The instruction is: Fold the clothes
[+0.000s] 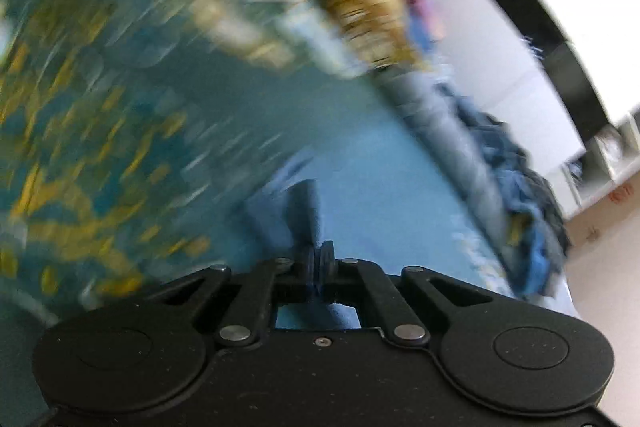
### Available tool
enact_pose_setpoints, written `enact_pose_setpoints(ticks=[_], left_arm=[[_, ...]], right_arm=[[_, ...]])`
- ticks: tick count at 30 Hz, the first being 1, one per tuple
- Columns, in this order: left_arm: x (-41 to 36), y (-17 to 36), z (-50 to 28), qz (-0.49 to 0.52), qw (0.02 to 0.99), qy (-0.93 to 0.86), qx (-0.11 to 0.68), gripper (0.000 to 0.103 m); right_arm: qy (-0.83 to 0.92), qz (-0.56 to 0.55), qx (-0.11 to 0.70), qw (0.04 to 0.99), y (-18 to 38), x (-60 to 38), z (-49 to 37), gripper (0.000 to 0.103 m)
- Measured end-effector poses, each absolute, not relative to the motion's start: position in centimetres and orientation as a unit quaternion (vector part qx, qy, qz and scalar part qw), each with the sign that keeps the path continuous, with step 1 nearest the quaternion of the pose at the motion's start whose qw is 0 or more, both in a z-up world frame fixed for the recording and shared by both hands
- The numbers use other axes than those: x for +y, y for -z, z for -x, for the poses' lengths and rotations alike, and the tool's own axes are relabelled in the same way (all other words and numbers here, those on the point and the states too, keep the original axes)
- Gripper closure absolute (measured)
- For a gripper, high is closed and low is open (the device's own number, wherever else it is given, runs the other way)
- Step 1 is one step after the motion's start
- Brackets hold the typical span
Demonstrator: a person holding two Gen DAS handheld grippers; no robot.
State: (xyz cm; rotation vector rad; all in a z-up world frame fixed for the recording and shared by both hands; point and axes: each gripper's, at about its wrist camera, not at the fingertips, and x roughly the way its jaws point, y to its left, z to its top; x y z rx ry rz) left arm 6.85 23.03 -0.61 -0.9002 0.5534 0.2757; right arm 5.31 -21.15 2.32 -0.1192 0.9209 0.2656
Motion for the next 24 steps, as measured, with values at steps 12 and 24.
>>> enact_pose_setpoints(ticks=[12,24], left_arm=[[23.9,-1.1,-5.3,0.396,0.867,-0.18,0.244,0.078],[24.0,0.3,-6.7,0.426,0.863,-0.182,0.204,0.103]], right_arm=[[-0.141,-0.002,0.435,0.889,-3.7,-23.0,-4.1,0.07],[-0.048,-0.105,0.407,0.906,-4.2,-30.2,-2.9,0.064]])
